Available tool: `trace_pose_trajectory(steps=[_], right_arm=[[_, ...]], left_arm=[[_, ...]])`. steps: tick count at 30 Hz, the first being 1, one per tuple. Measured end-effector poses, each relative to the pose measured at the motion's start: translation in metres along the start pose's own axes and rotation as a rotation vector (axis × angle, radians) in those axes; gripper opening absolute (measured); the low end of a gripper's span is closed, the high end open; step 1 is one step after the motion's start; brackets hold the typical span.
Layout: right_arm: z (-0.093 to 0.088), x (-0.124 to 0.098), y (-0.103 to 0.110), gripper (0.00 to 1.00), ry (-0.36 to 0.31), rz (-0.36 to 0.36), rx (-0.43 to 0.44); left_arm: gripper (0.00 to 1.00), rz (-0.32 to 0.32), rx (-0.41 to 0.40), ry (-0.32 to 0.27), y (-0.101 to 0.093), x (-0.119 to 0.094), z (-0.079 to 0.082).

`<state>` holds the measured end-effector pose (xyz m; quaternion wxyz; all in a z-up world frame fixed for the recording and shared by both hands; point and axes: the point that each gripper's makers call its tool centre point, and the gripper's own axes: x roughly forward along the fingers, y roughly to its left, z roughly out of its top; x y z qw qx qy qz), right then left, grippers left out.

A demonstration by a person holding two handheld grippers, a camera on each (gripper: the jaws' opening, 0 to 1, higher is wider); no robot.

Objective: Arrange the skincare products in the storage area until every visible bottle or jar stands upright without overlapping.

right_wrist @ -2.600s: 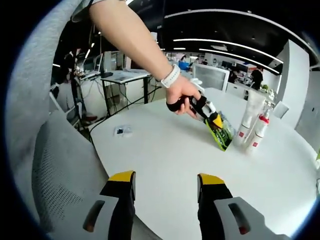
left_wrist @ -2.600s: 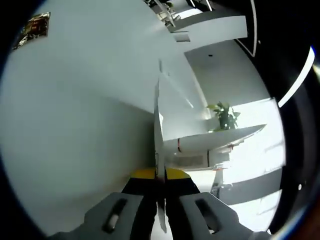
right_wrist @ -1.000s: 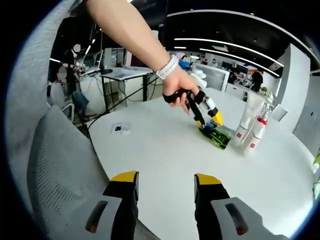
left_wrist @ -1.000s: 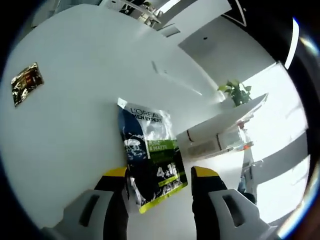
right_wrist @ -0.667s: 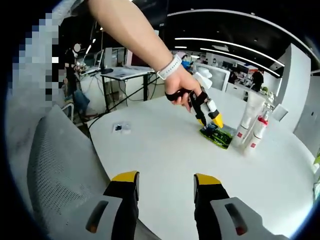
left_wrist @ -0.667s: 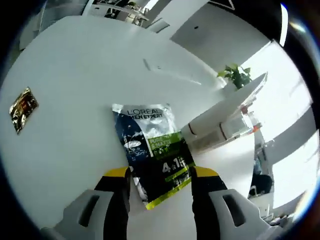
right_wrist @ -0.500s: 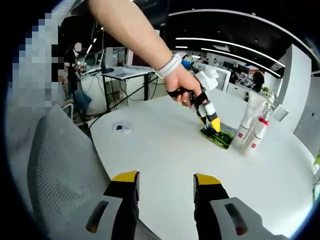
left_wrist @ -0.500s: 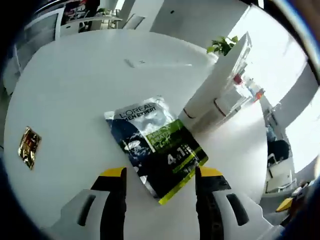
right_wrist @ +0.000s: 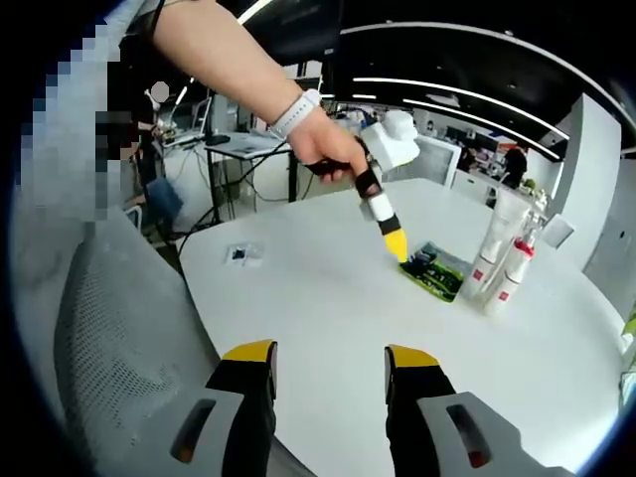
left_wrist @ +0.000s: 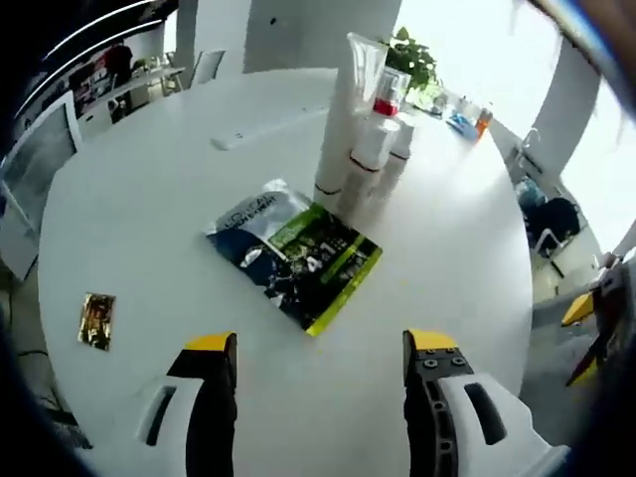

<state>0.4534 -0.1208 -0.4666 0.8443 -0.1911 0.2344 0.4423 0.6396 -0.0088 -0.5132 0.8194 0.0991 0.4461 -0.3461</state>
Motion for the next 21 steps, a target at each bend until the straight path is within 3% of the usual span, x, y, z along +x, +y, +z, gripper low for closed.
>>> trace_pose_trajectory(steps=[8, 13, 15, 16, 21], right_arm=[[0.001, -0.002, -0.003, 0.40, -0.005, -0.024, -0.031], [0.002, -0.003, 0.000, 0.40, 0.001, -0.018, -0.059], [0.002, -0.002, 0.001, 0.40, 0.001, -0.013, -0.062], [0.002, -0.002, 0.001, 0.40, 0.003, -0.011, -0.062], [0.001, -0.002, 0.004, 0.38, 0.006, -0.003, -0.075]], left_arm=[[0.75, 0.068, 0.026, 0.012, -0.005, -0.041, -0.038], [0.78, 0.100, -0.045, 0.010, -0.016, -0.062, -0.077], [0.73, 0.164, -0.017, 0.015, -0.011, -0.070, -0.096], [0.72, 0.189, -0.020, 0.052, -0.010, -0.074, -0.113], [0.73, 0.202, -0.042, 0.108, -0.013, -0.082, -0.164]])
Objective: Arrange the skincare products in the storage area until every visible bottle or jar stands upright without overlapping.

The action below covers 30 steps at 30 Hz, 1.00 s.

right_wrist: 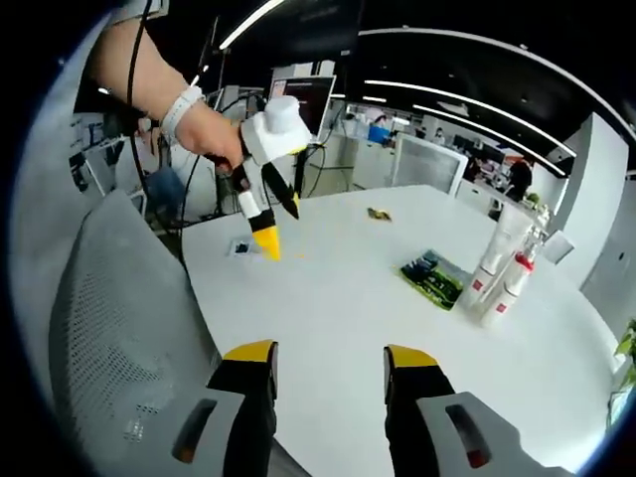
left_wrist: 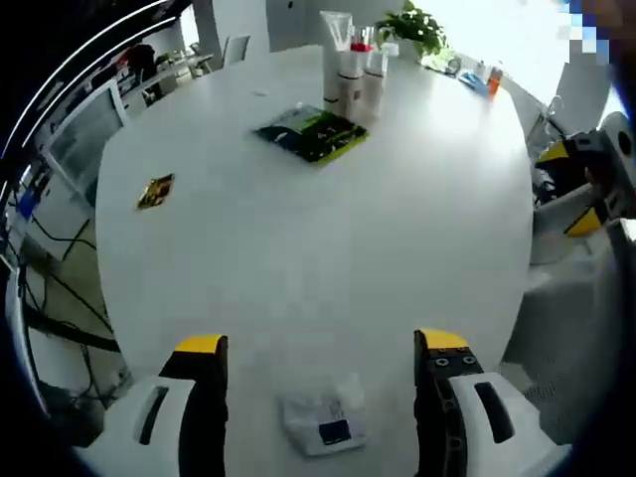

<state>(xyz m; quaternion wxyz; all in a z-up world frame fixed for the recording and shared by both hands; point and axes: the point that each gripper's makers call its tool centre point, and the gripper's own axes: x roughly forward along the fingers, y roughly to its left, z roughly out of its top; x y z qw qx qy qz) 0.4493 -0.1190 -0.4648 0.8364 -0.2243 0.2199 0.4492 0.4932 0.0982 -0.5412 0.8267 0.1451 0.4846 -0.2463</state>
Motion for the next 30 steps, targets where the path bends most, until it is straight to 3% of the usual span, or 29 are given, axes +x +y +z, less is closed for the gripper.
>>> trace_pose_trajectory(steps=[6, 9, 25, 30], right_arm=[[-0.002, 0.001, 0.002, 0.38, 0.013, 0.006, -0.006], [-0.003, 0.001, 0.002, 0.37, 0.017, 0.008, -0.006], [-0.006, 0.001, 0.002, 0.36, 0.037, 0.002, -0.021], [-0.006, 0.001, 0.002, 0.36, 0.039, 0.002, -0.027]], left_arm=[[0.70, 0.026, -0.036, 0.056, 0.000, -0.003, -0.041], [0.66, 0.039, -0.047, 0.084, 0.004, -0.003, -0.052], [0.54, 0.028, -0.078, 0.075, -0.002, 0.002, -0.052], [0.37, 0.013, -0.042, 0.063, -0.010, -0.001, -0.052]])
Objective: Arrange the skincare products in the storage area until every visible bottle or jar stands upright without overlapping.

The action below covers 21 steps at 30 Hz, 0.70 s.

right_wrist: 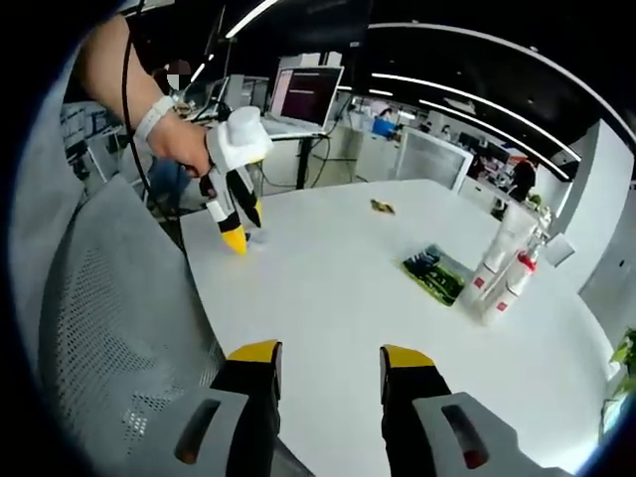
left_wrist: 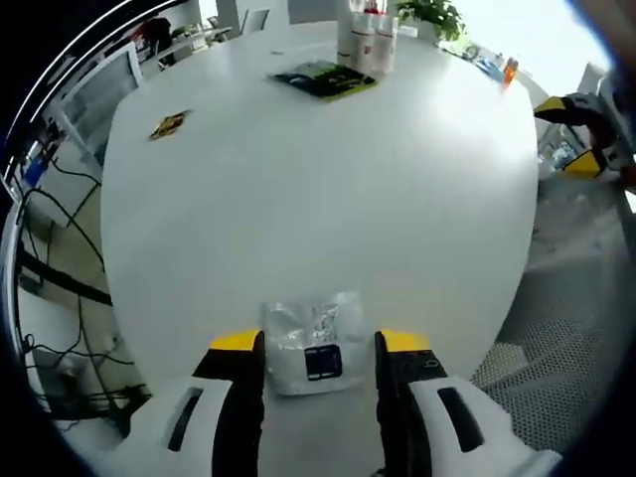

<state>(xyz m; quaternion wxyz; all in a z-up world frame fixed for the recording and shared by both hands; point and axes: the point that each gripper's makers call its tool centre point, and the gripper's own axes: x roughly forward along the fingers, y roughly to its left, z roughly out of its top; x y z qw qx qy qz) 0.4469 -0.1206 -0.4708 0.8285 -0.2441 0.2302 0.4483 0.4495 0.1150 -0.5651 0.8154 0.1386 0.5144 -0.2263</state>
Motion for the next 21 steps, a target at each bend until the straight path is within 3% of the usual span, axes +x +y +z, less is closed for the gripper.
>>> trace_pose_trajectory(steps=[21], right_arm=[[0.002, -0.002, -0.001, 0.33, -0.010, -0.010, -0.009]], left_arm=[[0.36, -0.020, 0.050, 0.013, -0.015, 0.001, 0.000]])
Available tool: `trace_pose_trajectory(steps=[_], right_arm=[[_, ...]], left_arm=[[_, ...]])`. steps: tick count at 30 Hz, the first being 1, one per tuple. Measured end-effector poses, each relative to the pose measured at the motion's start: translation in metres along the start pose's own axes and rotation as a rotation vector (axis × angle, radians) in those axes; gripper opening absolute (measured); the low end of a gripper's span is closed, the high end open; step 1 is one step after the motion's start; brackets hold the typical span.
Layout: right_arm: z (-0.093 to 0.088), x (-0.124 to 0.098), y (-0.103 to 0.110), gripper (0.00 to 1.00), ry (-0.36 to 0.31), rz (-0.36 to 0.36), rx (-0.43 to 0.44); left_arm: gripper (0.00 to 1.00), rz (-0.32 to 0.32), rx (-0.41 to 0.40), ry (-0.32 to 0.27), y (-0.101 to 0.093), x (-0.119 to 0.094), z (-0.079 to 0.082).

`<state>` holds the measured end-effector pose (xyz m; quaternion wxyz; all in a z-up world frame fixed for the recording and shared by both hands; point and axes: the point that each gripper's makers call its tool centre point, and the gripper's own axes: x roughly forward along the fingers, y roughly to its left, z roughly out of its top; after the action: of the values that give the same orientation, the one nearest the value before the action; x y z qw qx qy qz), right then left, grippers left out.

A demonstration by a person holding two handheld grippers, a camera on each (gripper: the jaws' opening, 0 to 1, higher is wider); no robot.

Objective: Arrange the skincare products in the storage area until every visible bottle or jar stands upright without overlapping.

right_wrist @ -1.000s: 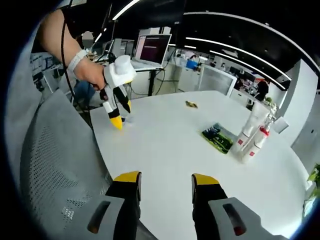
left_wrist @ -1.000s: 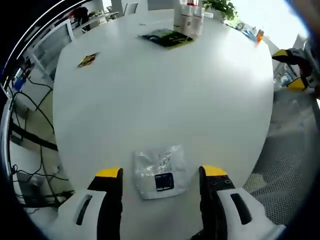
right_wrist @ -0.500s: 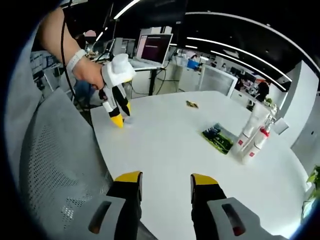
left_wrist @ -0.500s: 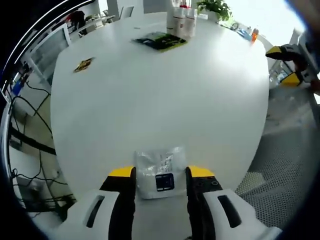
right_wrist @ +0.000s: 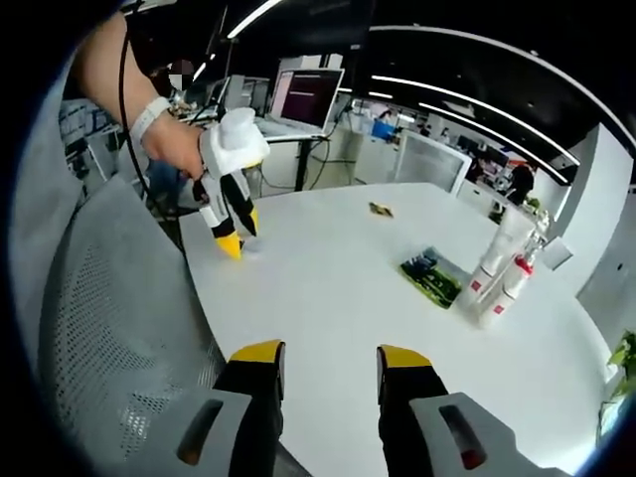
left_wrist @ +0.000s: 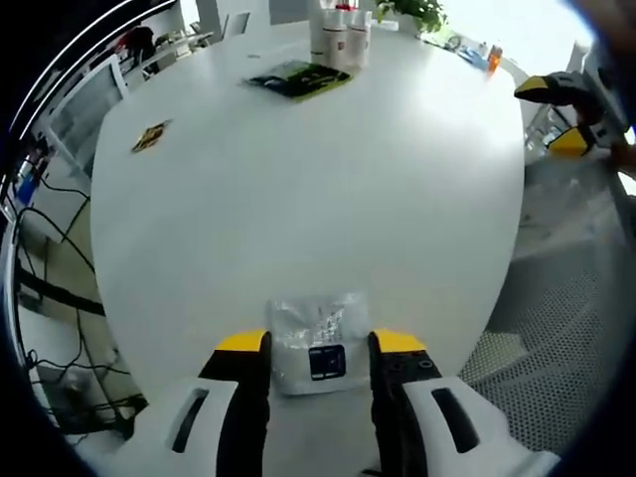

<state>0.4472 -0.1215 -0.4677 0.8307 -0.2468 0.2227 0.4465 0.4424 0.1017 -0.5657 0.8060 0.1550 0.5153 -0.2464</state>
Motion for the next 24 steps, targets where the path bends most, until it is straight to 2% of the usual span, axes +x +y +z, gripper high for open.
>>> trace_pose_trajectory(steps=[2, 4, 12, 13, 14, 16, 21, 24], right_arm=[[0.000, 0.000, 0.000, 0.33, -0.001, 0.000, -0.001], [0.001, 0.000, 0.001, 0.33, -0.002, 0.002, -0.001], [0.001, 0.000, 0.003, 0.33, -0.005, 0.011, -0.004], [0.001, 0.000, 0.003, 0.33, -0.005, 0.013, -0.004], [0.001, 0.000, 0.004, 0.33, -0.003, 0.016, -0.006], [0.000, 0.001, 0.005, 0.33, 0.000, 0.020, -0.007], [0.001, 0.001, 0.007, 0.33, -0.001, 0.028, -0.005], [0.003, 0.000, 0.007, 0.33, -0.010, 0.039, 0.011]], left_arm=[[0.35, -0.004, 0.009, 0.000, -0.003, 0.000, 0.000], [0.31, -0.013, 0.017, 0.002, -0.006, 0.000, -0.001], [0.29, -0.027, 0.049, 0.004, -0.020, 0.001, -0.001], [0.18, -0.032, 0.054, 0.004, -0.022, 0.000, -0.001], [0.04, -0.059, 0.076, -0.002, -0.027, -0.003, 0.001], [0.04, -0.044, 0.046, -0.024, -0.029, -0.005, 0.006], [0.02, -0.051, 0.052, -0.058, -0.035, -0.009, 0.016], [0.02, -0.045, 0.074, -0.126, -0.042, -0.019, 0.034]])
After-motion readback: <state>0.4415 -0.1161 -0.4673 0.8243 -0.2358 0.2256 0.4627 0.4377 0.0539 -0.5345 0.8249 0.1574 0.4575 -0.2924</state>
